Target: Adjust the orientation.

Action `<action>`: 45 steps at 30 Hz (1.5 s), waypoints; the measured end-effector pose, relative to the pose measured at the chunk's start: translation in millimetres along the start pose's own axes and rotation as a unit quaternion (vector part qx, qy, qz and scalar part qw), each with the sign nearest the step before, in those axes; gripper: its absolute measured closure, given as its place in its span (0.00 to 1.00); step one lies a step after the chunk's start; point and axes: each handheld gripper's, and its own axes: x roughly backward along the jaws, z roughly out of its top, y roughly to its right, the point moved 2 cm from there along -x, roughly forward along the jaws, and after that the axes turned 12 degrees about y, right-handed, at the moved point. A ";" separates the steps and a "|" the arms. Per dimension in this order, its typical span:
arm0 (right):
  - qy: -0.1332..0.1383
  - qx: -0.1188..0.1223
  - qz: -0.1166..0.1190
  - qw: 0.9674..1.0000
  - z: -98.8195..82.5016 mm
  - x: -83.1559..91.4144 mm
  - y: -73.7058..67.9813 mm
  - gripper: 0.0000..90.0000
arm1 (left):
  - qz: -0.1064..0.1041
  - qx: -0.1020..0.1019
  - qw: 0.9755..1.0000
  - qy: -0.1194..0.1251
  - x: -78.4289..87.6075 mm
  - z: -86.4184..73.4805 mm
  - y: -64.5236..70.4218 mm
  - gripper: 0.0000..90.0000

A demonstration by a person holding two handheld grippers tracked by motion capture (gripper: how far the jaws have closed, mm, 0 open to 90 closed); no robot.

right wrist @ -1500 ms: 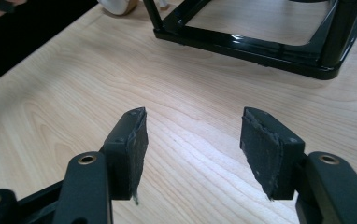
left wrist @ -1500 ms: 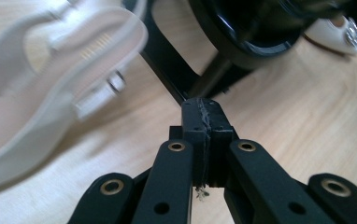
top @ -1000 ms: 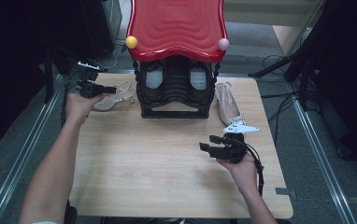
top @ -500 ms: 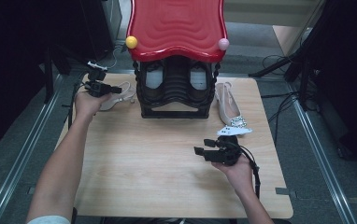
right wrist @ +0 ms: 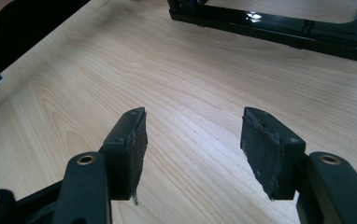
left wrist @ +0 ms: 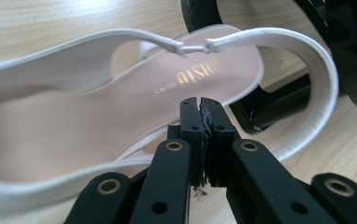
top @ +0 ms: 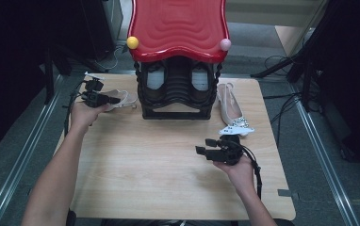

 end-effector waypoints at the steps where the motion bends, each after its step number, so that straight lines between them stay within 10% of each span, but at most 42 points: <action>1: 0.000 0.002 0.001 1.000 0.5 -0.5 0.4 0.47 | 0.002 0.000 1.000 -0.002 2.1 -0.8 -0.7 0.98; 27: -0.014 0.012 0.035 0.999 10.2 -27.8 -5.9 0.46 | 0.042 0.028 0.999 0.004 39.5 -14.6 -21.6 0.96; 45: -0.020 0.015 0.038 0.999 10.2 -32.2 -9.2 0.47 | 0.020 0.017 1.000 0.007 37.0 -19.7 14.0 0.96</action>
